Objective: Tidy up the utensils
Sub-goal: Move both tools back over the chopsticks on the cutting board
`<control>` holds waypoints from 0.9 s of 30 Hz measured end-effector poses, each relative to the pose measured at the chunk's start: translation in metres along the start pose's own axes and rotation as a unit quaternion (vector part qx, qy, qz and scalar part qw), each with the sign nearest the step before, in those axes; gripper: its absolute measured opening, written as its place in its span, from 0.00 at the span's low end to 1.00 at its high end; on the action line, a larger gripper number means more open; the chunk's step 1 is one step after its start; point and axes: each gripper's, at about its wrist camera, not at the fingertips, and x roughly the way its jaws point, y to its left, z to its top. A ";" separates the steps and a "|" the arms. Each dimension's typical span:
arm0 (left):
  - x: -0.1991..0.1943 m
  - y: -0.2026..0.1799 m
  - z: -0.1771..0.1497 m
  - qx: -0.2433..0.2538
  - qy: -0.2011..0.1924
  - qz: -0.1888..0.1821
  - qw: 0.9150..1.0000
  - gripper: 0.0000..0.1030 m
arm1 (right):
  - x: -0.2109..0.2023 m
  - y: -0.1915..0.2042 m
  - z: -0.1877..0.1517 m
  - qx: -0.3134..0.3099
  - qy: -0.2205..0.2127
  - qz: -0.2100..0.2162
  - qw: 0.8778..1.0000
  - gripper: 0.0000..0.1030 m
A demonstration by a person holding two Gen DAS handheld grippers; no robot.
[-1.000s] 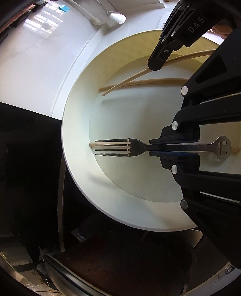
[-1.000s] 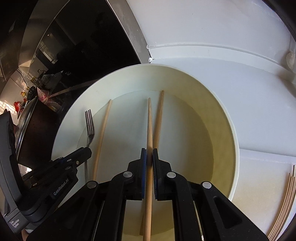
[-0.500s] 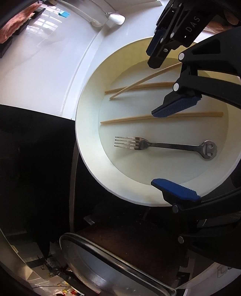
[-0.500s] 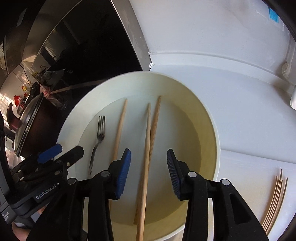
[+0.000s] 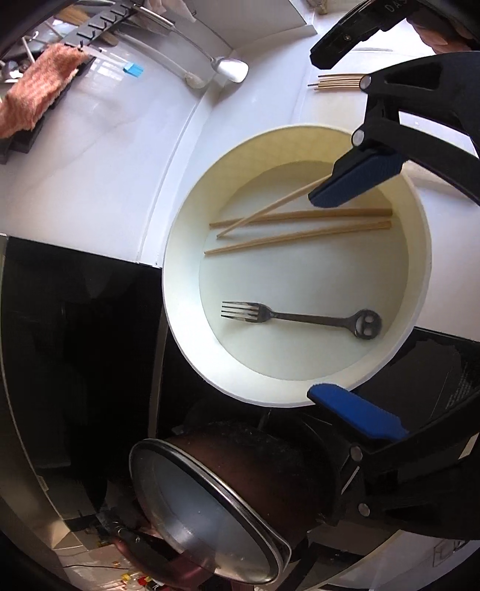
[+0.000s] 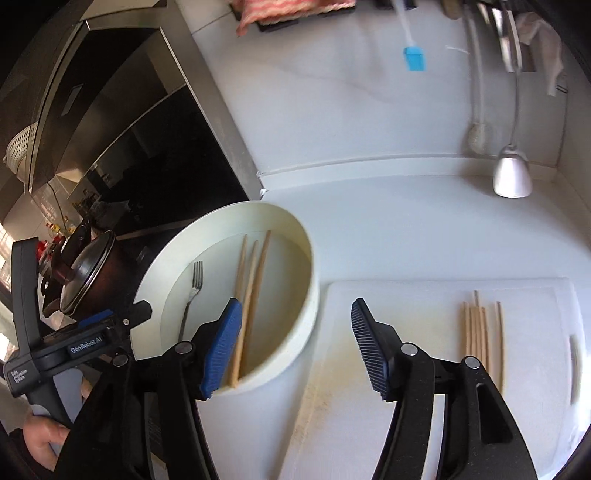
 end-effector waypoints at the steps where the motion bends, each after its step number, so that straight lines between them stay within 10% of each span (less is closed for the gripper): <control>1: -0.007 -0.008 -0.004 0.006 -0.010 0.004 1.000 0.94 | -0.010 -0.007 -0.005 0.003 -0.005 -0.010 1.000 0.59; 15: -0.028 -0.144 -0.067 0.138 0.004 -0.122 0.983 0.94 | -0.105 -0.118 -0.092 0.081 -0.014 -0.140 0.987 0.61; 27: -0.017 -0.210 -0.125 0.128 0.021 -0.074 0.989 0.94 | -0.128 -0.175 -0.125 0.074 -0.027 -0.123 0.989 0.61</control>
